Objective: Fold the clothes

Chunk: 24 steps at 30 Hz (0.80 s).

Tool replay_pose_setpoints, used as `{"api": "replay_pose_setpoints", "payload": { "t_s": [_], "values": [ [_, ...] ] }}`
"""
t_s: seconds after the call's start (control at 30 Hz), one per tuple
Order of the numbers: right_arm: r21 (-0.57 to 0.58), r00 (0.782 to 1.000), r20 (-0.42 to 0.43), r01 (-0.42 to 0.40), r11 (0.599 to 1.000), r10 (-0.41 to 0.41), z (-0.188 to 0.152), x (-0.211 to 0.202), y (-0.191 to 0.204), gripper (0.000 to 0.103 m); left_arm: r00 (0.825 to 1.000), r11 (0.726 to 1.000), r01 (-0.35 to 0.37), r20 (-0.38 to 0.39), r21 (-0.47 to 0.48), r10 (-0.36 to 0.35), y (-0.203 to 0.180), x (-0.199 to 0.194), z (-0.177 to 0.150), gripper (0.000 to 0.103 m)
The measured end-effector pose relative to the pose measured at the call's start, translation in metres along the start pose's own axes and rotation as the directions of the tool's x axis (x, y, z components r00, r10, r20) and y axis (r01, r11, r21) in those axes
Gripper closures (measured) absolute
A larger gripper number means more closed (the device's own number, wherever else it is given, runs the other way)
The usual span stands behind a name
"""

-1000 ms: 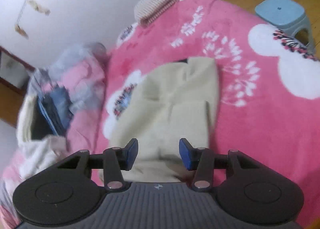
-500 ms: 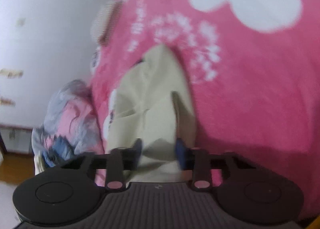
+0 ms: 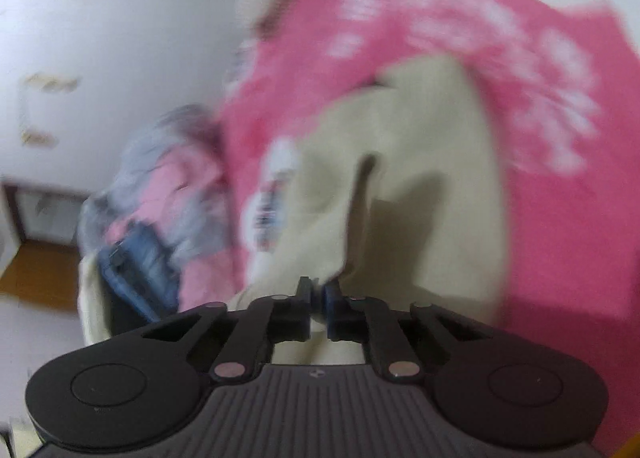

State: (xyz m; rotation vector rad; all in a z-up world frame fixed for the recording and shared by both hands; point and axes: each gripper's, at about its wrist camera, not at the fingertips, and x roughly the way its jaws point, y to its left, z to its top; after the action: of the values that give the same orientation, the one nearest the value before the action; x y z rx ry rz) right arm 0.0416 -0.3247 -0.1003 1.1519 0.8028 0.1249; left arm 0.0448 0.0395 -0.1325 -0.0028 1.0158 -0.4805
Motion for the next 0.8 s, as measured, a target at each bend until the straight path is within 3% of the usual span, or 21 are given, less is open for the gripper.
{"api": "replay_pose_setpoints", "payload": {
  "t_s": [0.07,0.17,0.3,0.4,0.47,0.53,0.63,0.7,0.8],
  "values": [
    [-0.097,0.998,-0.005,-0.062,0.993,0.061,0.004,0.004,0.032,0.099,1.0,1.0,0.007,0.006,-0.01,-0.007,0.002,-0.001,-0.001,0.002],
    [-0.182,0.979,-0.077,-0.201,0.962,0.19,0.01,0.019,0.089,0.1,1.0,1.0,0.015,0.022,-0.025,-0.014,0.004,-0.003,-0.003,0.002],
    [-0.3,0.922,-0.192,-0.382,0.874,0.337,0.001,0.049,0.174,0.1,0.998,0.997,0.046,0.045,-0.065,-0.043,0.01,-0.005,-0.008,0.002],
    [-0.341,0.873,-0.299,-0.474,0.812,0.385,-0.021,0.081,0.219,0.1,0.996,0.99,0.082,0.052,-0.115,-0.076,0.019,-0.005,-0.013,0.002],
    [-0.368,0.848,-0.383,-0.503,0.782,0.365,-0.04,0.113,0.239,0.1,0.994,0.985,0.102,0.06,-0.138,-0.094,0.024,-0.004,-0.015,0.002],
    [-0.377,0.847,-0.473,-0.443,0.813,0.242,-0.057,0.146,0.236,0.099,0.993,0.984,0.11,0.067,-0.142,-0.101,0.027,-0.004,-0.016,0.002],
    [-0.403,0.805,-0.591,-0.35,0.846,0.051,-0.081,0.195,0.232,0.09,0.991,0.981,0.124,0.073,-0.147,-0.114,0.029,-0.002,-0.016,0.002],
    [-0.431,0.807,-0.59,-0.297,0.852,-0.017,-0.085,0.2,0.221,0.089,0.989,0.98,0.134,0.076,-0.147,-0.124,0.03,-0.001,-0.016,0.001],
    [-0.393,0.834,-0.55,-0.312,0.865,0.052,-0.066,0.169,0.209,0.086,0.987,0.977,0.151,0.086,-0.149,-0.14,0.031,-0.001,-0.017,0.001]
  ]
}}
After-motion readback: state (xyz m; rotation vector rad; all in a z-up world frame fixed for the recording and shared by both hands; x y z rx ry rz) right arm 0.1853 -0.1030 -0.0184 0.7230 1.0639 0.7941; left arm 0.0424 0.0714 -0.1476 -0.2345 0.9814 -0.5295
